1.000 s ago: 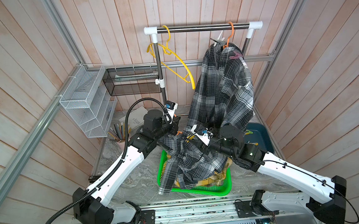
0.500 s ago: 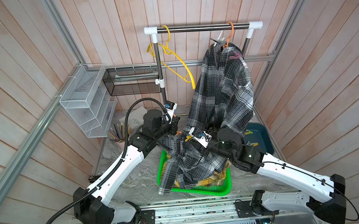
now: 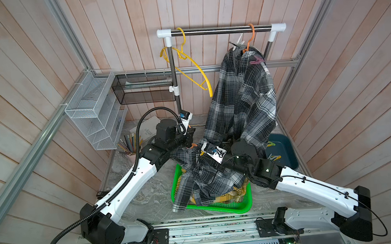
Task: Remove the clothespins securing long-sleeve shirts to the hanger
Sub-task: Remove the clamp from the hanger.
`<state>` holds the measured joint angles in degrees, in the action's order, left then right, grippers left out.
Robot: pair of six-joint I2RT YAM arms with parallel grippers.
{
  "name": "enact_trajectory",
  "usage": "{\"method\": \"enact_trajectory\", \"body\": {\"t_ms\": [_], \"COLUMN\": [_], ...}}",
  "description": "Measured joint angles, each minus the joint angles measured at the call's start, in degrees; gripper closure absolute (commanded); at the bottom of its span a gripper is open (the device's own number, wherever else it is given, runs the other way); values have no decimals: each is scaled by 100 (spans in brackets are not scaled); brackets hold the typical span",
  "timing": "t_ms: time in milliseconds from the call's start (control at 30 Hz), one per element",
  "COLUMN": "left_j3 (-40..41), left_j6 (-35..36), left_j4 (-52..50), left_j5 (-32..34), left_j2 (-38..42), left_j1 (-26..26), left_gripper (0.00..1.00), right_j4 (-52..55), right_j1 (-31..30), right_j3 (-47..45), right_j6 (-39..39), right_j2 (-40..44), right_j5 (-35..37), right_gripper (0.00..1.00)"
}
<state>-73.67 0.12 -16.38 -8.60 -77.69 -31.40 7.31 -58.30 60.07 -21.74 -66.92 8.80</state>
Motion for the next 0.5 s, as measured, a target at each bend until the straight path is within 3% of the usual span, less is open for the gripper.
{"method": "enact_trajectory", "body": {"t_ms": [233, 500], "left_j3": [-26, -26], "left_j6": [-35, -44], "left_j4": [-44, -59], "left_j5": [-15, -20], "left_j2": [-7, -48], "left_j1": [0, 33], "left_gripper": [100, 100], "right_j4": [-52, -271], "right_j1": [-157, -247], "right_j3": [0, 0], "right_j6": [-212, -389], "right_j2": [-146, -210], "right_j5": [435, 785], "right_gripper": [45, 55]}}
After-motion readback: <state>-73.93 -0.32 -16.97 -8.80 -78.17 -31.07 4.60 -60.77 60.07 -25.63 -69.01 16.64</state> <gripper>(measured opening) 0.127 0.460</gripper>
